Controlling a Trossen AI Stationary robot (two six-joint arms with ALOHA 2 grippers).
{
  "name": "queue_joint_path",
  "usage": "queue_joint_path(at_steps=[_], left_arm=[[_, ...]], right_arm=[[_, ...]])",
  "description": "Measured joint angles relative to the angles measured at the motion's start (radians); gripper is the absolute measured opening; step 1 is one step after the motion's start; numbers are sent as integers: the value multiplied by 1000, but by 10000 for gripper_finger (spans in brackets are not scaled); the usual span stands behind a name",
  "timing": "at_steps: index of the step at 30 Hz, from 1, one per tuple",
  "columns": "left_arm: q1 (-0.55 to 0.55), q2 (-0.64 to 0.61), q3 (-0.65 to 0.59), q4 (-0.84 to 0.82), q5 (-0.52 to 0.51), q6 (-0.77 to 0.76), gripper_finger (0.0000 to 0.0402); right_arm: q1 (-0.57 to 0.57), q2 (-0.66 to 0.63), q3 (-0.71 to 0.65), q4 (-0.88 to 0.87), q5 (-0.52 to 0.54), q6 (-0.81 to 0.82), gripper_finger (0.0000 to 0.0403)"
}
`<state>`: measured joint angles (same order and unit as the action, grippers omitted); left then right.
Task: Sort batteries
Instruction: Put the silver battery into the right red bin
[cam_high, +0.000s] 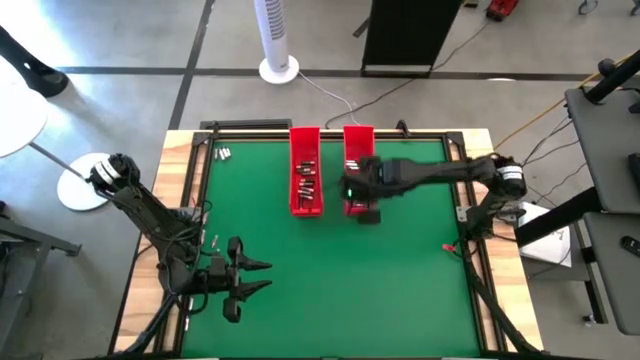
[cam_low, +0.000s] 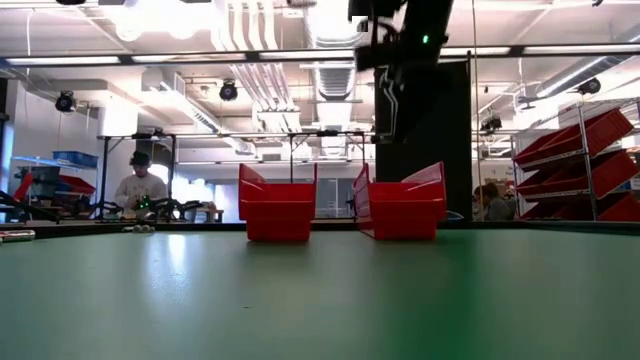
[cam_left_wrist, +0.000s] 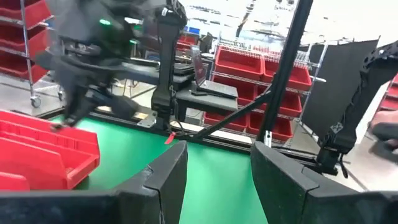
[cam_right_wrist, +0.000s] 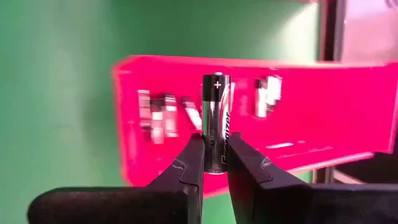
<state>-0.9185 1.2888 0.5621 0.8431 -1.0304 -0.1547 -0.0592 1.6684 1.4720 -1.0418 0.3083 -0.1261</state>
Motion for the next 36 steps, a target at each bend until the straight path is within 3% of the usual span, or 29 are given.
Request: queue_joint_path(at_steps=[10, 18, 28, 33, 36], left_arm=[[37, 0, -1, -31, 0, -47, 157], [37, 0, -2, -31, -18, -38, 157], [42, -8, -2, -30, -63, -3, 157], [44, -13, -2, -27, -120, 21, 157], [43, -13, -2, -17, -204, 52, 157]], right_arm=[[-264, 114, -10, 70, -93, -128, 15], [-357, 214, -8, 169, -163, -221, 5], [-391, 294, -7, 192, -181, -243, 8], [-374, 239, -7, 180, -177, -235, 9], [-340, 170, -7, 163, -160, -189, 9]])
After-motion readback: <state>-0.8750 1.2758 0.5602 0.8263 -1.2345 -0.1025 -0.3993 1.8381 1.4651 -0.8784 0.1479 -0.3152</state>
